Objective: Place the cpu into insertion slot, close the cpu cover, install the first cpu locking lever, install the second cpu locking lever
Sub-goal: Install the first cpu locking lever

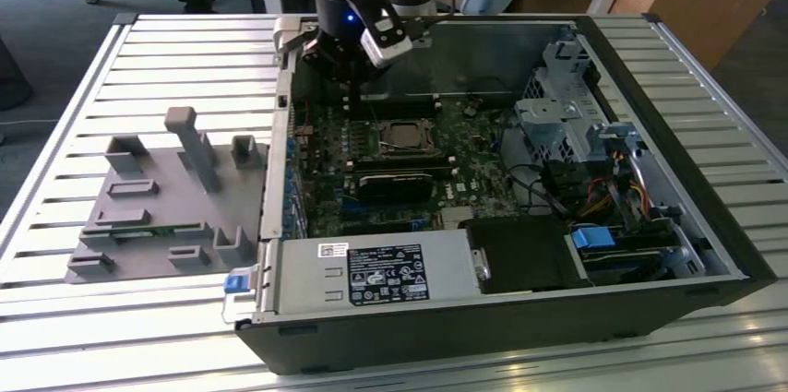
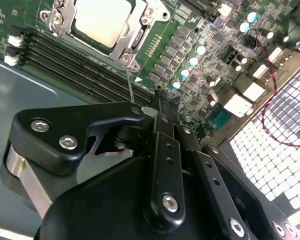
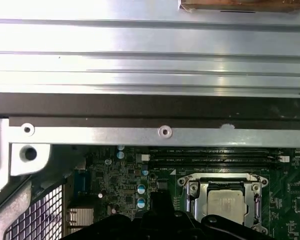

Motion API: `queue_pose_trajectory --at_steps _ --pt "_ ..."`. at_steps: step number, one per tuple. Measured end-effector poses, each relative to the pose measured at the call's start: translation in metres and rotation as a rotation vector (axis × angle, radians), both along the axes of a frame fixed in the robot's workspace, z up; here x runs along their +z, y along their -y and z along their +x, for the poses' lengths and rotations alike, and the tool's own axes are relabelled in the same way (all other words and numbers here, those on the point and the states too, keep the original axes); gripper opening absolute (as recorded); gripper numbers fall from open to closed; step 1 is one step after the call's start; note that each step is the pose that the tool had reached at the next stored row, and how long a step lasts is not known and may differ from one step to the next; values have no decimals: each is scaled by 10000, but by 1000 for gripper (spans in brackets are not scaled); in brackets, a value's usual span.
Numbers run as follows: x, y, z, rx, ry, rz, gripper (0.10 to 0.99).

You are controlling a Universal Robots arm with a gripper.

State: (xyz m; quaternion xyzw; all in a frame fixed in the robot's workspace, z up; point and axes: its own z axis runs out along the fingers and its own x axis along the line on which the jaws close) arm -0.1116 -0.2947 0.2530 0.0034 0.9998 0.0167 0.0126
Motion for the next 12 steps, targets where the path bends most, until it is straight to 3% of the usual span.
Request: queue_pose_trajectory --at_steps 12 --pt "-18 -56 94 -2 0 0 106"
